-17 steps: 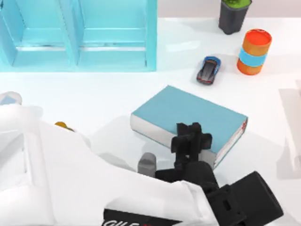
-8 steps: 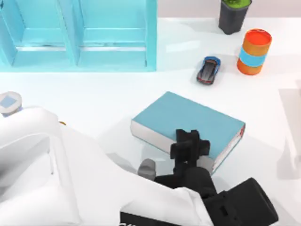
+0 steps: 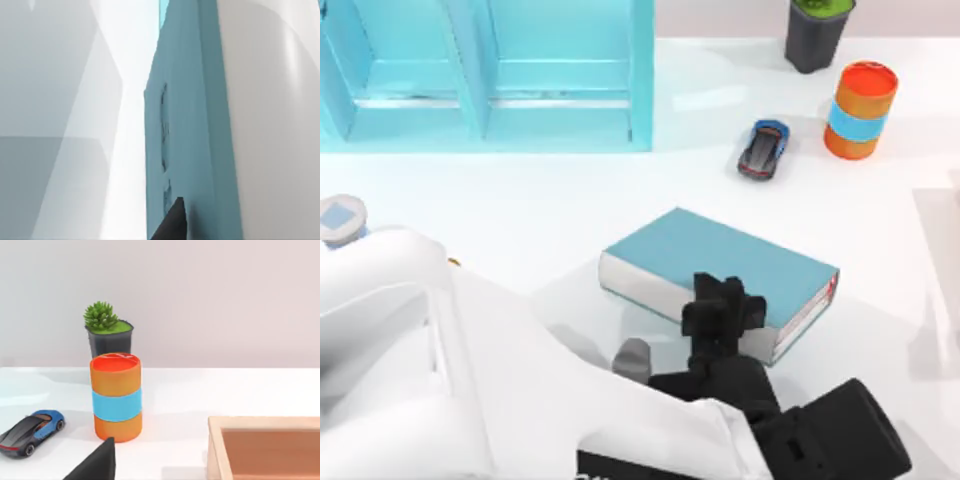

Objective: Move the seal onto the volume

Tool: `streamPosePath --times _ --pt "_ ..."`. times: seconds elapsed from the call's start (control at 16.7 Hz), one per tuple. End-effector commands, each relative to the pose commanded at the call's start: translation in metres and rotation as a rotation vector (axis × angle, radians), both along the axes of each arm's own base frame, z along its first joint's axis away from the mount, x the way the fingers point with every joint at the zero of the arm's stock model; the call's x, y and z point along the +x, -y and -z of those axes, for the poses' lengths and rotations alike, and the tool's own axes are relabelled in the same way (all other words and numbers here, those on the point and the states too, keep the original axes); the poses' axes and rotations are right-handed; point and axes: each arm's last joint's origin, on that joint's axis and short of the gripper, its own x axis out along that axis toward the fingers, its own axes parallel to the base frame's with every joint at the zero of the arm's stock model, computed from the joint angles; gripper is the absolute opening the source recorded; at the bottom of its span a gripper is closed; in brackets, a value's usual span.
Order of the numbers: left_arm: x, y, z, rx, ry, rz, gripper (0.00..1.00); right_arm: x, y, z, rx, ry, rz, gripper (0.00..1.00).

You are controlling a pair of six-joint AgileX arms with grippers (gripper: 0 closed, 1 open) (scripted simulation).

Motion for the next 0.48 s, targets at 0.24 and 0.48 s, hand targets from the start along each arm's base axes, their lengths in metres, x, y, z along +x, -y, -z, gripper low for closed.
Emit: streamPosePath --times 0.24,0.48 --pt "0.0 0.0 0.0 0.0 0.0 0.0 0.9 0.0 0.0 0.0 0.0 0.0 0.0 1.0" --pt "0.0 0.0 0.0 0.0 0.0 0.0 1.0 0.0 0.0 0.0 0.0 0.0 0.0 1.0"
